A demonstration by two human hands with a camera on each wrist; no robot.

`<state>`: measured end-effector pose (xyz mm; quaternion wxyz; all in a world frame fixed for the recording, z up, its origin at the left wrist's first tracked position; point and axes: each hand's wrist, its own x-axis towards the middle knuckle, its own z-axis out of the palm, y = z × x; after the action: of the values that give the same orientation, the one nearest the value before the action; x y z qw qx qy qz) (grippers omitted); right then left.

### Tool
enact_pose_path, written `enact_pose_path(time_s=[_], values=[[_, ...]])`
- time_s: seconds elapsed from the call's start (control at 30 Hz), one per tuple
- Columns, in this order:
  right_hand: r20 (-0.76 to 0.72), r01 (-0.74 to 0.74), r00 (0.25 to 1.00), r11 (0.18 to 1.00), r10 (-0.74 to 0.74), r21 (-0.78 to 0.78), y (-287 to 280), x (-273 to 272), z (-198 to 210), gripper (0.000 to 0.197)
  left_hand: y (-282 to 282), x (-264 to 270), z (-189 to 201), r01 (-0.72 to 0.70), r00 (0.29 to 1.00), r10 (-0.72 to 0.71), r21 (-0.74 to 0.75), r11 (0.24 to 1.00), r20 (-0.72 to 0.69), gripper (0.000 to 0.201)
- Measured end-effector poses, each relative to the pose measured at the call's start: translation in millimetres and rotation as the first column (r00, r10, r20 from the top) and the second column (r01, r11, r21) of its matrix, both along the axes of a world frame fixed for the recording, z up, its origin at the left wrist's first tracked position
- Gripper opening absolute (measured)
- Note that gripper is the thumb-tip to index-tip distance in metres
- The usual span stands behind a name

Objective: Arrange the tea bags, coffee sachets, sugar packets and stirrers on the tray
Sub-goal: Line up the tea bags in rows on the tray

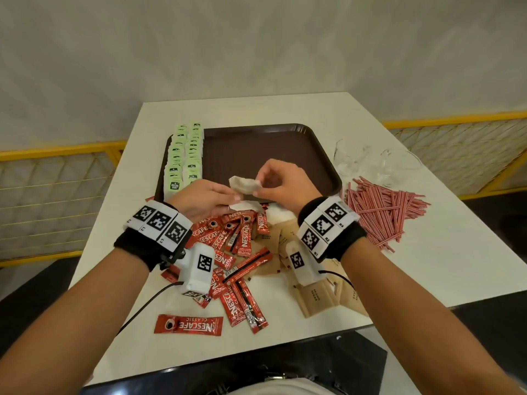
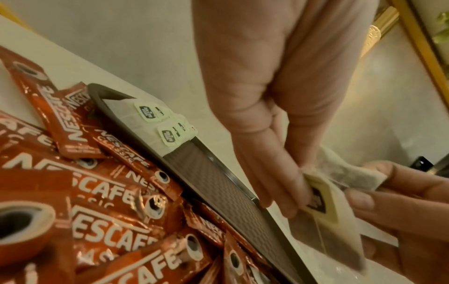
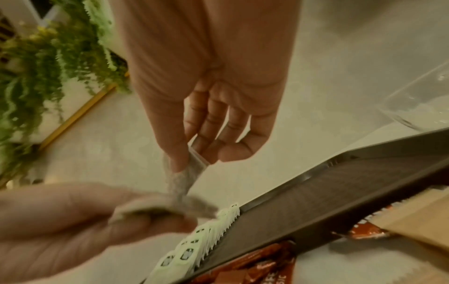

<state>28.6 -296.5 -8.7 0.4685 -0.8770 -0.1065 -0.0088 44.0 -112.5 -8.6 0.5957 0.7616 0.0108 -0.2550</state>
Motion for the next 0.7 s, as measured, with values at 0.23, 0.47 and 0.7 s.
enact_pose_path(time_s=[0.23,0.47,0.7], values=[[0.054,-0.185,0.979,0.963,0.198,-0.196,17,4,-9,0.014,19,-5,4,-0.099,0.994,0.088,-0.209,0.973,-0.06,0.015],[-0.032,-0.239,0.971,0.951,0.238,-0.195,39,13,-3,0.021,41,3,2,-0.116,0.993,0.112,-0.153,0.981,-0.036,0.019],[-0.303,-0.143,0.931,0.966,0.206,0.216,76,24,9,0.026,81,11,7,-0.053,0.995,0.052,0.006,0.999,0.089,0.024]])
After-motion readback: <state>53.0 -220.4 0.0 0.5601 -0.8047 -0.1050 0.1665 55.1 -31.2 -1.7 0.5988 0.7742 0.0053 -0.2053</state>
